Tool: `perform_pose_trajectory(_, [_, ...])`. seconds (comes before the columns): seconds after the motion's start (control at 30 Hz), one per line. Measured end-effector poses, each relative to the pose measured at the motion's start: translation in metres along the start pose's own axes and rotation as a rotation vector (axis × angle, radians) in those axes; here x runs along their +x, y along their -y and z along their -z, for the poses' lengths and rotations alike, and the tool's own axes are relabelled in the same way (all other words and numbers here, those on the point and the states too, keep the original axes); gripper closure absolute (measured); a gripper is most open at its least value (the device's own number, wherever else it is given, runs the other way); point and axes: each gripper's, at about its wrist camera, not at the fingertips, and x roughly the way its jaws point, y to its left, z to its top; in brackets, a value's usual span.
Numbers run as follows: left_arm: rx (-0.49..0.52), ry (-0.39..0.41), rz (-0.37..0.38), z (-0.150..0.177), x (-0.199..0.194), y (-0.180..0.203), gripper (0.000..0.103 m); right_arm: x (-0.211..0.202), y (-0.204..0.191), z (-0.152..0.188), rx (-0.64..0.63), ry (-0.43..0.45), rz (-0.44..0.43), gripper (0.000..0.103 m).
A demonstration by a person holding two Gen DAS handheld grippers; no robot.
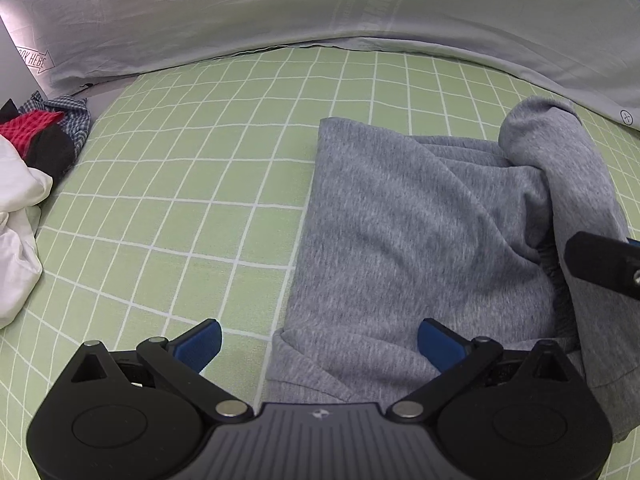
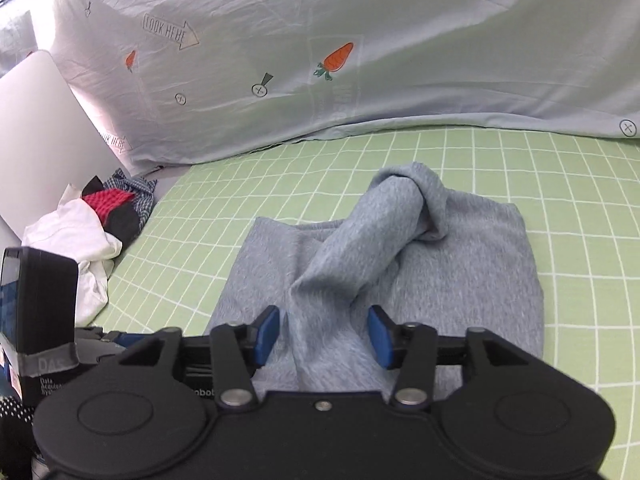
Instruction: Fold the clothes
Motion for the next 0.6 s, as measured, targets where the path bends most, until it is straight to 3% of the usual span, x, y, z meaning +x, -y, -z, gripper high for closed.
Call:
perform_pose_trajectory(0.03, [-0.012, 0.003, 0.005, 0.000, -0.002, -0.003, 0.000, -0.009, 0.006, 0.000, 0.016, 0.030, 0.022, 0.020])
perform_pose_trajectory(0.13, [-0.044, 0.022, 0.020, -0.006, -0.010, -0.008, 0.000, -0.034, 0.027, 0.000, 0.042, 0.111, 0.105, 0.010])
perform_pose_trajectory(0.17, [-0.053, 0.033, 0.027, -0.009, -0.014, -0.009, 0.000, -0.041, 0.034, 0.000, 0.051, 0.129, 0.143, 0.002])
perform_pose_trajectory(0.27, [-0.079, 0.068, 0.052, -0.018, -0.026, -0.011, 0.001, -0.052, 0.056, 0.004, 0.040, 0.140, 0.329, 0.000])
perform_pose_trajectory(0.4, [-0.057, 0.110, 0.107, -0.031, -0.045, 0.003, 0.006, -0.038, 0.076, 0.023, -0.081, 0.015, 0.614, 0.000])
perform_pose_trajectory(0.6, [0.012, 0.152, 0.233, -0.039, -0.066, 0.039, 0.010, -0.034, 0.088, 0.032, -0.062, -0.031, 0.657, 0.000])
